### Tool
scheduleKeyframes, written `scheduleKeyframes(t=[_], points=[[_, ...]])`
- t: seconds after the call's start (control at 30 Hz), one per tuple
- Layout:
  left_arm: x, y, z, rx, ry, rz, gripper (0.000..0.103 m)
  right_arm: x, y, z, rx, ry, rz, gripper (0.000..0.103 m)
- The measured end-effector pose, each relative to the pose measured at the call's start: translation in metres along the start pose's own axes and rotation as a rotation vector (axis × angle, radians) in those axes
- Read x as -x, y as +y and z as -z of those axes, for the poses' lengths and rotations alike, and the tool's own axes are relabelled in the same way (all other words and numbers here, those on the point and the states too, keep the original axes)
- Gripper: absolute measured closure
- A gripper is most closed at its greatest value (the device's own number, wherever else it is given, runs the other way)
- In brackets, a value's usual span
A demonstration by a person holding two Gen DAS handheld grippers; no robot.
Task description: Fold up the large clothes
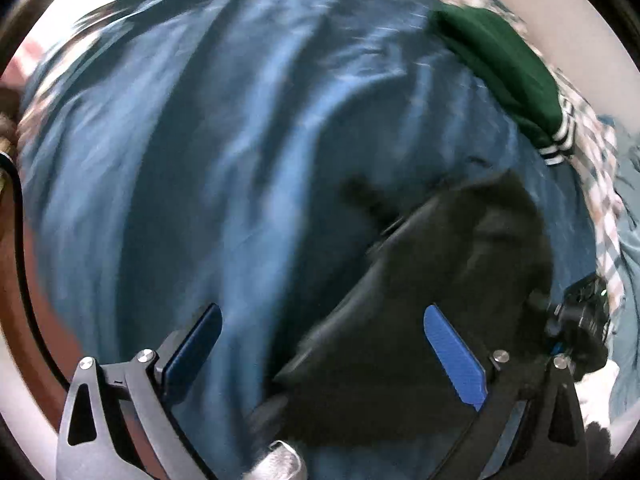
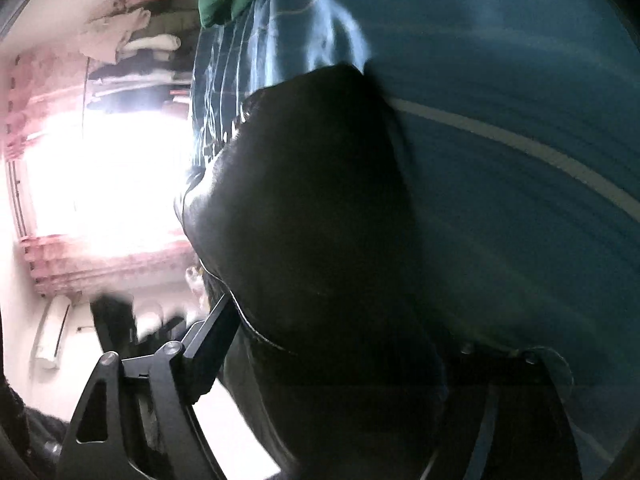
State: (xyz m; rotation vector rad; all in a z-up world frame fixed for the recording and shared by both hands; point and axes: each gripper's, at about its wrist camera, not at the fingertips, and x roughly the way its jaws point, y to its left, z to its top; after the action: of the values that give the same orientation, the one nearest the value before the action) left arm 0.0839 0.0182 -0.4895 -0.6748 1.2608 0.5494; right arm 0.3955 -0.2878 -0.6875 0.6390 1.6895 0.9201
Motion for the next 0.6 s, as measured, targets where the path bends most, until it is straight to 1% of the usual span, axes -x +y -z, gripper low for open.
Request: scheduleKeyframes(t=[0.03,0.07,0.1,0.17,0.23,0.27,0.3,0.37,0.4,0.43,0.47,0.5,0.53,0.57,0.6], points=[[0.005,0.003,0.010,0.019,0.003,-0.016,0.000,0.002,0.001,0.005,-0.020,-0.029,0.002,0.027],[0.009,0.013,0.023,0.048,0.010,-0.031,0.000,0.006,0.000,0.011,-0.058,-0.063,-0.003,0.033],[0.012,0.025,0.037,0.085,0.027,-0.034,0.000,0.007,-0.001,0.018,-0.110,-0.092,-0.017,0.038],[0.010,0.035,0.055,0.130,0.062,-0.020,0.000,0.011,-0.002,0.037,-0.229,-0.137,-0.058,0.040],[0.002,0.039,0.063,0.172,0.096,0.044,0.000,0.009,-0.002,0.056,-0.292,-0.133,-0.093,0.040],[-0.006,0.038,0.064,0.200,0.101,0.090,0.000,0.007,-0.003,0.065,-0.304,-0.115,-0.096,0.039],[-0.015,0.037,0.062,0.219,0.105,0.139,0.000,0.007,-0.007,0.071,-0.307,-0.106,-0.099,0.035],[-0.030,0.028,0.055,0.242,0.107,0.175,0.000,0.015,-0.020,0.083,-0.322,-0.104,-0.116,0.031],[-0.040,0.023,0.049,0.246,0.089,0.199,0.000,0.017,-0.029,0.086,-0.334,-0.110,-0.145,0.031],[-0.046,0.019,0.044,0.251,0.076,0.187,0.000,0.015,-0.034,0.088,-0.340,-0.115,-0.169,0.031],[-0.047,0.017,0.042,0.260,0.063,0.189,0.002,0.012,-0.037,0.088,-0.331,-0.114,-0.195,0.028],[-0.046,0.016,0.037,0.281,0.014,0.183,0.007,0.009,-0.038,0.086,-0.313,-0.106,-0.208,0.023],[-0.044,0.016,0.035,0.286,-0.006,0.166,0.023,0.004,-0.040,0.081,-0.289,-0.088,-0.221,0.022],[-0.040,0.017,0.031,0.297,-0.025,0.138,0.036,-0.001,-0.040,0.077,-0.274,-0.070,-0.233,0.021],[-0.038,0.018,0.029,0.309,-0.031,0.129,0.048,-0.006,-0.040,0.072,-0.260,-0.053,-0.247,0.018]])
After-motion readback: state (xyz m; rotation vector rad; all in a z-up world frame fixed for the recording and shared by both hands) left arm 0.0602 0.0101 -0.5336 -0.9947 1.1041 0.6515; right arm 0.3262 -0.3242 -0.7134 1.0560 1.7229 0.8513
